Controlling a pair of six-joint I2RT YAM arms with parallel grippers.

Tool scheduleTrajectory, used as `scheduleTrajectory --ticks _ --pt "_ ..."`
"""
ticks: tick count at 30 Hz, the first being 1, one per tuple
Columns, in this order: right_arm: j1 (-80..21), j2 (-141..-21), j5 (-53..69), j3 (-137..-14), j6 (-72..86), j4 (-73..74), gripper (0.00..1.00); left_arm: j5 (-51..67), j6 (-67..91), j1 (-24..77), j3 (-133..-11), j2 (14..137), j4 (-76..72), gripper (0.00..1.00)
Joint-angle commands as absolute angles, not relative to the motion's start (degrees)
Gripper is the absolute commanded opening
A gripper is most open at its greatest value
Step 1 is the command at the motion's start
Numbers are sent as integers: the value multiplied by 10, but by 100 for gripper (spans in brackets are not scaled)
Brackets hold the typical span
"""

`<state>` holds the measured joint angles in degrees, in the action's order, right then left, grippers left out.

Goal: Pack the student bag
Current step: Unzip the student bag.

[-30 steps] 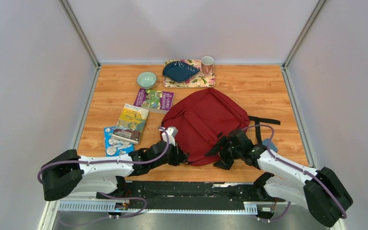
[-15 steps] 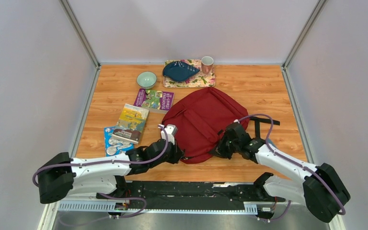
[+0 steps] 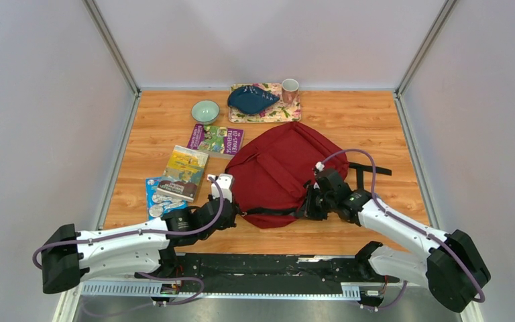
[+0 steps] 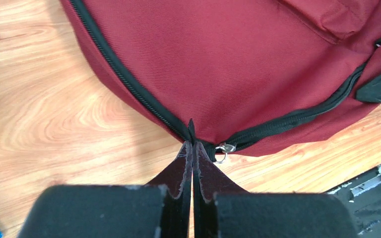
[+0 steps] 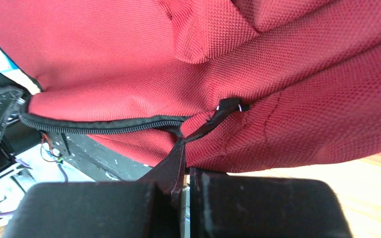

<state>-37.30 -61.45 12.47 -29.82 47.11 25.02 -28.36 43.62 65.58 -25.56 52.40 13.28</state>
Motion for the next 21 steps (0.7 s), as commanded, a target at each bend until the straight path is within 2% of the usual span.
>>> scheduleTrajectory --ticks 1,14,21 --pt "-359 -601 55 -331 369 329 0 -389 409 649 -265 497 240 0" --pt "-337 -599 -18 -350 307 365 0 -344 373 649 -260 465 195 0" --pt "-332 -641 -18 -387 319 381 0 -215 334 651 -253 446 148 0"
